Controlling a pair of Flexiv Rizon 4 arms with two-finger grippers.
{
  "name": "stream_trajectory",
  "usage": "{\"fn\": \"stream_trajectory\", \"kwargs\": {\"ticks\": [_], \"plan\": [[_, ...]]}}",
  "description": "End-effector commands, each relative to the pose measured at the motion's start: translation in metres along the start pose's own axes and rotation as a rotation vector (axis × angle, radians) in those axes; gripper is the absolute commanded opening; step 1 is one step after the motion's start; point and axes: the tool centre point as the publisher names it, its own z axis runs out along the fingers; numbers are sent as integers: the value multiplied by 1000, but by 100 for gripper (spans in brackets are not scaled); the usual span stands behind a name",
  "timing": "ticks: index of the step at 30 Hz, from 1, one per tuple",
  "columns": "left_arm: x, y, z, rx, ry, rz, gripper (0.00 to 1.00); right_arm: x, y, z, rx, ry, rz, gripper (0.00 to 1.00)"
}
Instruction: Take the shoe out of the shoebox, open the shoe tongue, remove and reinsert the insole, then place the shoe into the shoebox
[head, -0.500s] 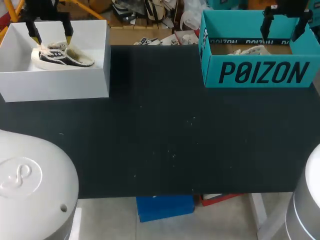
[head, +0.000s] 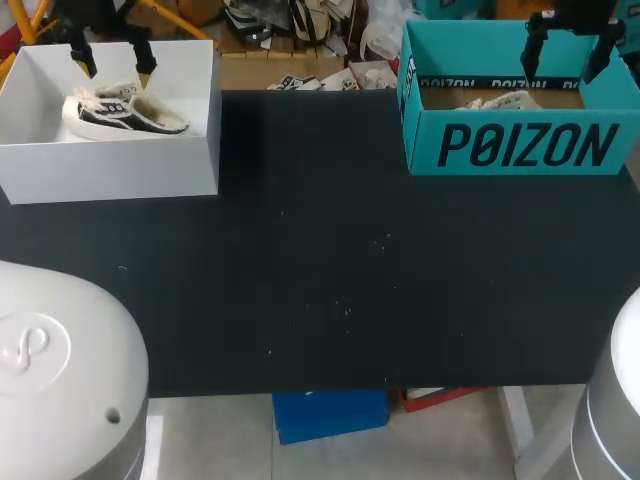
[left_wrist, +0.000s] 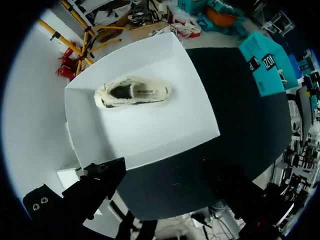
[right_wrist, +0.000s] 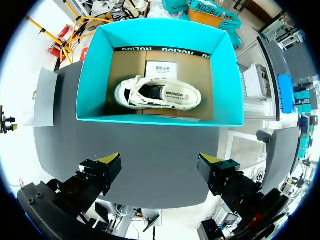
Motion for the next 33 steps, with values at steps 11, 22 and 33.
{"fn": "stream_trajectory", "kwargs": {"ticks": [11, 22, 33], "plan": [[-5, -6, -13, -93, -179, 1036, 100, 0, 0, 0, 0, 0, 0, 100], [-10, -5, -9, -37, -228, 1115, 100, 0, 0, 0, 0, 0, 0, 100], [-32, -12, 3, 89, -227, 1199, 77, 0, 0, 0, 0, 0, 0, 100]]}}
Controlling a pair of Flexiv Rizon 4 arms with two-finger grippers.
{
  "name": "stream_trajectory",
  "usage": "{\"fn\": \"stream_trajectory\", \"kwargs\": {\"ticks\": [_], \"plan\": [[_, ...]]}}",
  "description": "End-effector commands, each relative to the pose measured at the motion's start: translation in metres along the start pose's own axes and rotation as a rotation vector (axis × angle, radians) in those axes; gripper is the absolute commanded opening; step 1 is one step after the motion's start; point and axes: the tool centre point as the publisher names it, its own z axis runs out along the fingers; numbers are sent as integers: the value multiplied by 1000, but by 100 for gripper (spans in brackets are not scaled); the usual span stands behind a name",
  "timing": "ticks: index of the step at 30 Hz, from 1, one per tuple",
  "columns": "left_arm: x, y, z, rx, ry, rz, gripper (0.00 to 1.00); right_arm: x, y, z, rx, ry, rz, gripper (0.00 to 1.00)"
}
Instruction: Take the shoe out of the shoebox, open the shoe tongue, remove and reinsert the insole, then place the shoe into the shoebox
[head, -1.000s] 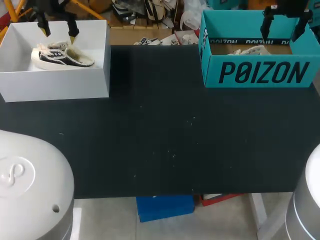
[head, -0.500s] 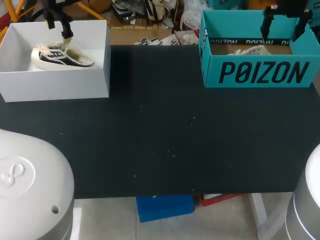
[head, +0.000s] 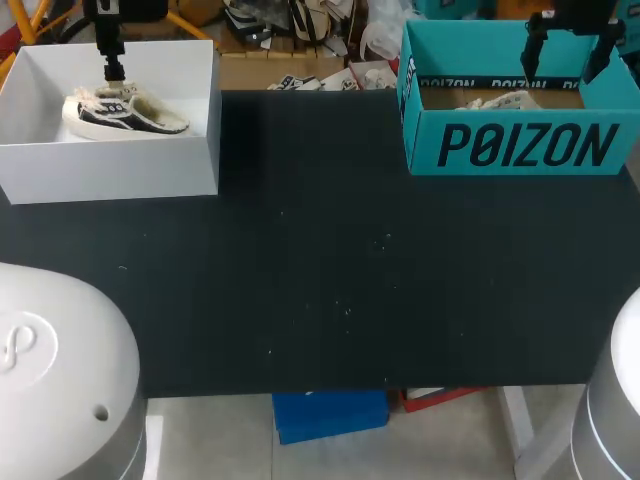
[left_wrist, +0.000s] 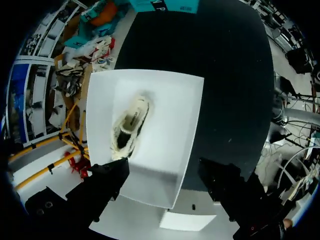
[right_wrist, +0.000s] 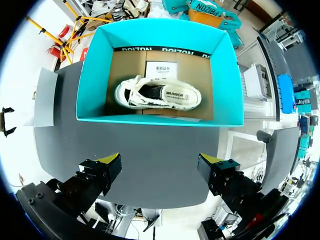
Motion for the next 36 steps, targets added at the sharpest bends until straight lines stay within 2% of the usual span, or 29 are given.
{"fn": "stream_trajectory", "kwargs": {"ticks": [1, 2, 3, 5, 6, 7, 8, 9, 10, 12, 13, 15, 17, 21, 30, 36], "plan": [[3, 11, 12, 104, -71, 142, 56, 0, 0, 0, 0, 0, 0, 100], [1, 11, 14, 114, -70, 145, 47, 0, 0, 0, 0, 0, 0, 100], [0, 12, 17, 114, -69, 145, 49, 0, 0, 0, 0, 0, 0, 100], [-3, 14, 21, 125, -61, 139, 76, 0, 0, 0, 0, 0, 0, 100], [-6, 16, 24, 130, -59, 137, 72, 0, 0, 0, 0, 0, 0, 100], [-8, 17, 27, 131, -55, 134, 63, 0, 0, 0, 0, 0, 0, 100], [-9, 18, 29, 137, -51, 130, 66, 0, 0, 0, 0, 0, 0, 100], [-10, 18, 30, 137, -51, 129, 76, 0, 0, 0, 0, 0, 0, 100], [-11, 19, 32, 136, -49, 127, 92, 0, 0, 0, 0, 0, 0, 100], [-14, 22, 37, 146, -38, 116, 80, 0, 0, 0, 0, 0, 0, 100], [-15, 23, 40, 149, -31, 114, 79, 0, 0, 0, 0, 0, 0, 100], [-17, 25, 45, 147, -26, 115, 83, 0, 0, 0, 0, 0, 0, 100], [-20, 27, 51, 147, -16, 115, 77, 0, 0, 0, 0, 0, 0, 100], [-25, 32, 65, 140, 6, 111, 85, 0, 0, 0, 0, 0, 0, 100], [-48, 41, 102, 117, 39, 115, 82, 0, 0, 0, 0, 0, 0, 100], [-63, 39, 129, 118, 46, 117, 80, 0, 0, 0, 0, 0, 0, 100]]}}
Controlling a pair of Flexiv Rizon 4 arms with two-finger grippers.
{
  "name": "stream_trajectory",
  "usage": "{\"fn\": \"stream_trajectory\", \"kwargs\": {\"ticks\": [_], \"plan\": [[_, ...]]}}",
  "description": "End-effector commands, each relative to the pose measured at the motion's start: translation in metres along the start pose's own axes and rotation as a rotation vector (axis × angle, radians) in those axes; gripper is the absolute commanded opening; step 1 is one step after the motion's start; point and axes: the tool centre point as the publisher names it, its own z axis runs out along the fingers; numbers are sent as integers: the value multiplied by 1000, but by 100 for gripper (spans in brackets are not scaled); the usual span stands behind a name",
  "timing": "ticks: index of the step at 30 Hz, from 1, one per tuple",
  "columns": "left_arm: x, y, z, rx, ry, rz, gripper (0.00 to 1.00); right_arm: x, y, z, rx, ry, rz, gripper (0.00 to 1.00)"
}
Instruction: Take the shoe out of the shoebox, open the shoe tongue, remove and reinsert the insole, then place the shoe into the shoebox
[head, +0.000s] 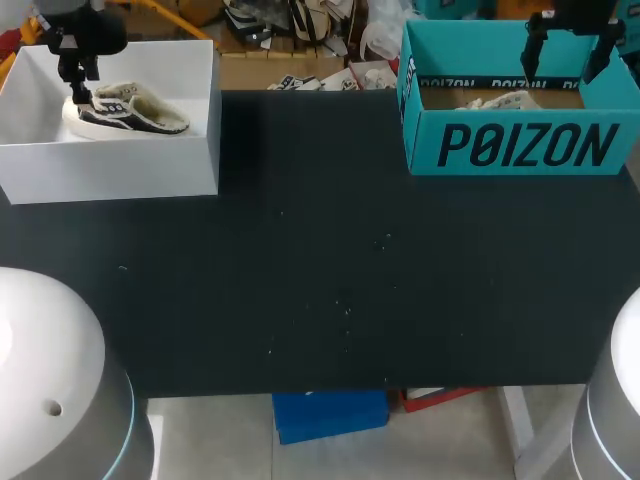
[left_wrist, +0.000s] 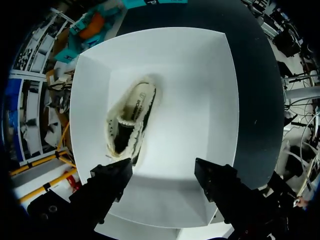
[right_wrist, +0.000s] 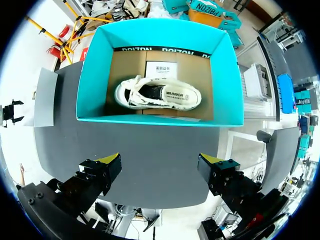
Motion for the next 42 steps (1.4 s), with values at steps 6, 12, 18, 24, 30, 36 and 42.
{"fn": "stream_trajectory", "kwargs": {"ticks": [6, 12, 18, 24, 30, 36, 42], "plan": [[-32, -7, 52, 5, 31, 22, 74, 0, 0, 0, 0, 0, 0, 100], [-46, -14, 68, 5, 37, 39, 74, 0, 0, 0, 0, 0, 0, 100], [-47, -23, 78, 7, 53, 54, 66, 0, 0, 0, 0, 0, 0, 100], [-38, -30, 88, 14, 69, 68, 56, 0, 0, 0, 0, 0, 0, 100], [-36, -26, 103, 3, 84, 63, 57, 0, 0, 0, 0, 0, 0, 100], [-38, -25, 115, -9, 86, 63, 51, 0, 0, 0, 0, 0, 0, 100], [-40, -26, 124, -14, 94, 59, 48, 0, 0, 0, 0, 0, 0, 100]]}}
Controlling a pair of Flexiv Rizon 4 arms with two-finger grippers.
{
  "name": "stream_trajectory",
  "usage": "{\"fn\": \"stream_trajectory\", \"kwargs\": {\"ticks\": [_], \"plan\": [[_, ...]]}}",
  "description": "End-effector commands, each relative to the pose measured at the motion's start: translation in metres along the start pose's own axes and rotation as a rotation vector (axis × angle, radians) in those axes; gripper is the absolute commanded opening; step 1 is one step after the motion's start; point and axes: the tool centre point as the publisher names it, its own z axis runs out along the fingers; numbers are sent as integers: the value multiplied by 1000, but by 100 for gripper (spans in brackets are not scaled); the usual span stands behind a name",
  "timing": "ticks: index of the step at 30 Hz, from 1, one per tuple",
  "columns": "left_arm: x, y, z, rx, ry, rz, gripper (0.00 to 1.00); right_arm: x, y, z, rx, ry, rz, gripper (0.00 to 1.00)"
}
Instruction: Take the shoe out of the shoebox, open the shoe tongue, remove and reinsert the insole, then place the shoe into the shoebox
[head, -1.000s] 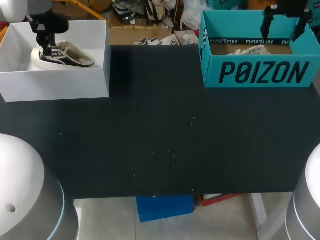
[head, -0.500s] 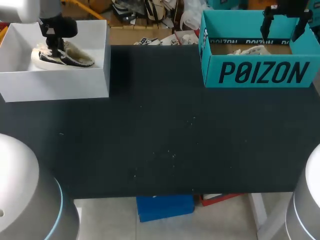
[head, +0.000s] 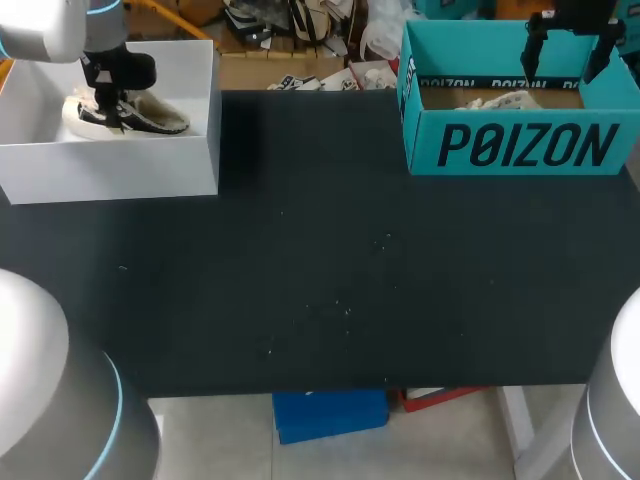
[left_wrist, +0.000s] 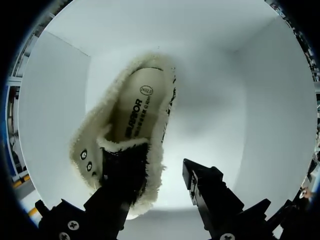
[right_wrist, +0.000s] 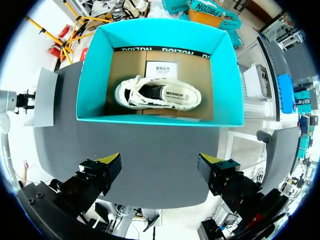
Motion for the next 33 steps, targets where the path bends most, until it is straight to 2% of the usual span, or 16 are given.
{"fn": "stream_trajectory", "kwargs": {"ticks": [1, 4, 7, 9, 11, 17, 22, 27, 33], "plan": [[-9, -2, 9, -1, 8, 2, 48, 0, 0, 0, 0, 0, 0, 100], [-10, -4, 11, 29, 20, -10, 44, 0, 0, 0, 0, 0, 0, 100], [-12, -8, 13, 7, 14, 7, 36, 0, 0, 0, 0, 0, 0, 100], [-12, -9, 15, 3, 16, 9, 9, 0, 0, 0, 0, 0, 0, 100], [-13, -9, 17, 1, 18, 8, 0, 0, 0, 0, 0, 0, 0, 100], [-13, -8, 21, -6, 23, 8, 0, 0, 0, 0, 0, 0, 0, 100], [-17, -8, 11, -11, 1, 14, 0, 0, 0, 0, 0, 0, 0, 100], [-17, -10, -8, -16, -23, 21, 0, 0, 0, 0, 0, 0, 0, 100], [-10, -15, -49, -9, -73, 16, 0, 0, 0, 0, 0, 0, 0, 100]]}}
